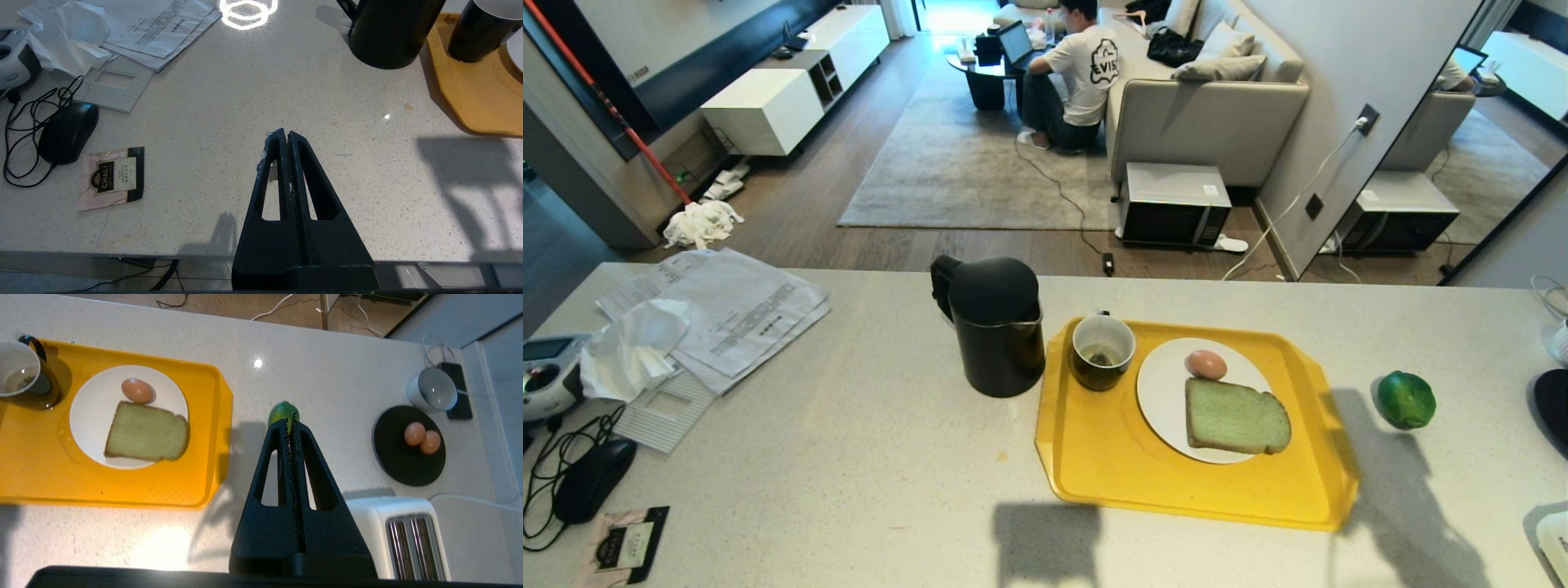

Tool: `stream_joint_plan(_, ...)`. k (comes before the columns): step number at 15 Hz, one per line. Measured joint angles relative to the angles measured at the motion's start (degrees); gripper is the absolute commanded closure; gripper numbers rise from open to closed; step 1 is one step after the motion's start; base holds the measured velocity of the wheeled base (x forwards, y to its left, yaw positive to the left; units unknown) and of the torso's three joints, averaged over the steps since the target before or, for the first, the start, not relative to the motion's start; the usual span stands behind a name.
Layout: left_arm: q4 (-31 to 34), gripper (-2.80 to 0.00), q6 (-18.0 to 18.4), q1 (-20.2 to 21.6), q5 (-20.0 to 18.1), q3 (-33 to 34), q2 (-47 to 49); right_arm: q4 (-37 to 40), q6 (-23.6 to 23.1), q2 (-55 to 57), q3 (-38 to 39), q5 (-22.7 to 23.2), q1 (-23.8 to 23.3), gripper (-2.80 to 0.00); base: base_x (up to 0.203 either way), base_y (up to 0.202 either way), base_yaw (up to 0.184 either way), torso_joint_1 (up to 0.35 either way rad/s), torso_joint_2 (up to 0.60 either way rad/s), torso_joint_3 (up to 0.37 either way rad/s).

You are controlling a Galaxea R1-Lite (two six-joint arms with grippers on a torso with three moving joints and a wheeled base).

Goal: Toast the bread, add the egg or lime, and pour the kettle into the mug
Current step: Pick up the kettle

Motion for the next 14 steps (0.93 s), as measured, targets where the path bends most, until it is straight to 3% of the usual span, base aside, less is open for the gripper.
stream_joint_plan(5,0.0,0.0,0.0,0.0,0.0,0.0,0.0,-0.2,1.9,-20.4,17.8,5.7,-6.7,0.0,0.0,0.0,0.0,0.0,0.0,0.0)
stream_joint_plan(12,0.0,0.0,0.0,0.0,0.0,0.0,0.0,-0.6,2.4,-40.7,32.3,7.4,-10.4,0.0,0.0,0.0,0.0,0.0,0.0,0.0)
stream_joint_plan(14,0.0,0.0,0.0,0.0,0.0,0.0,0.0,-2.3,1.6,-45.2,36.1,10.3,-11.3,0.0,0.0,0.0,0.0,0.0,0.0,0.0)
